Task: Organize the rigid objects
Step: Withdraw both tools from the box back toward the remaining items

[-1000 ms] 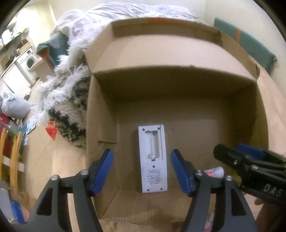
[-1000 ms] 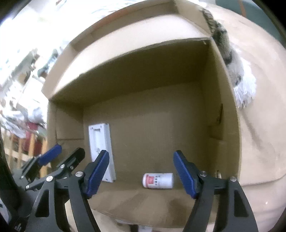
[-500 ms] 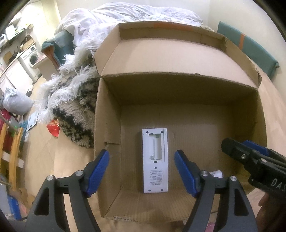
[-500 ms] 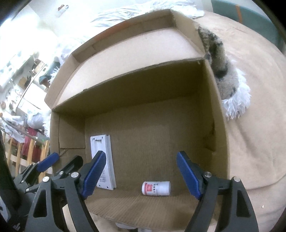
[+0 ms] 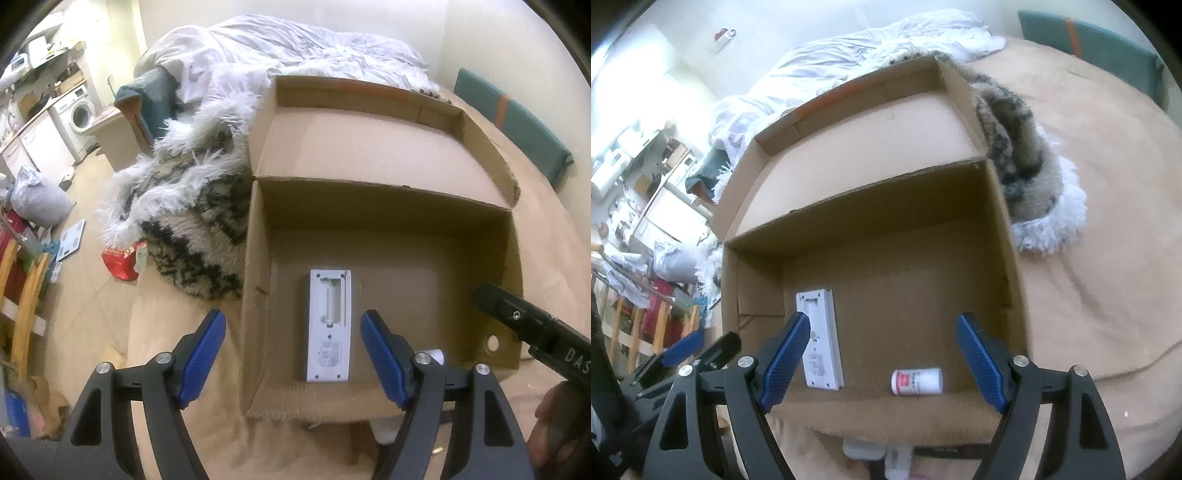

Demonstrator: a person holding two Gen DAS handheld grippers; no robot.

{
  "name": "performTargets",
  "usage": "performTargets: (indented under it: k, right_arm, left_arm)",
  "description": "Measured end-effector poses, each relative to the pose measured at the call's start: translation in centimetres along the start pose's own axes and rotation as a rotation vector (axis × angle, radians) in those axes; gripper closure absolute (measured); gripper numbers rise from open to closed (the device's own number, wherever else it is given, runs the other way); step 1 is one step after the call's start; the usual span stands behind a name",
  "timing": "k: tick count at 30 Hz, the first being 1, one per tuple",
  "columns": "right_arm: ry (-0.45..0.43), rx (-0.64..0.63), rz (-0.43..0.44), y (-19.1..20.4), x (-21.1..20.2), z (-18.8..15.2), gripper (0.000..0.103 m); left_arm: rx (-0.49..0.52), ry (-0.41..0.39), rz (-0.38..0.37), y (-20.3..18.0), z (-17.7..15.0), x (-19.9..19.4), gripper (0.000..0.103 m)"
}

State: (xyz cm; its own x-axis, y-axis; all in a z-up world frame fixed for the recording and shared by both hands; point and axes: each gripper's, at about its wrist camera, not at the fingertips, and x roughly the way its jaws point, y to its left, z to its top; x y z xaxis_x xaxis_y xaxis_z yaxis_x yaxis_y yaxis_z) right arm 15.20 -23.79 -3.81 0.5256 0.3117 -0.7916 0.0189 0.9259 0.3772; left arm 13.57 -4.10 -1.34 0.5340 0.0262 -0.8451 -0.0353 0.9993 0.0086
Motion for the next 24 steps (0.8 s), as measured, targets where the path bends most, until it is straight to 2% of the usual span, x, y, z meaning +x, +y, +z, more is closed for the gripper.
performTargets:
  k: [7,12,15,24]
  right_arm:
    - [0.020,0.005,0.018,-0.3,-1.7,-1.6,0.017]
    - [0.069,0.062,0.048,-0.9,-1.7,-3.6,0.017]
    - [0.080,0.049,0.040,-0.7,-2.2,-4.8,0.017]
    - [0.098,0.043,0.001,-1.5,-3.2,-6.9,0.017]
  left_arm:
    - [-0.018,0.016,0.007,1.1,-2.5,-1.7,0.030]
    - [-0.049,0.034,0.024,2.5,-4.4,-2.3,0.030]
    - [-0.067,0.045,0.043,3.4,-5.4,-2.5,0.030]
    - [-0.168,0.129,0.027,5.7,-8.2,-0.9,0.030]
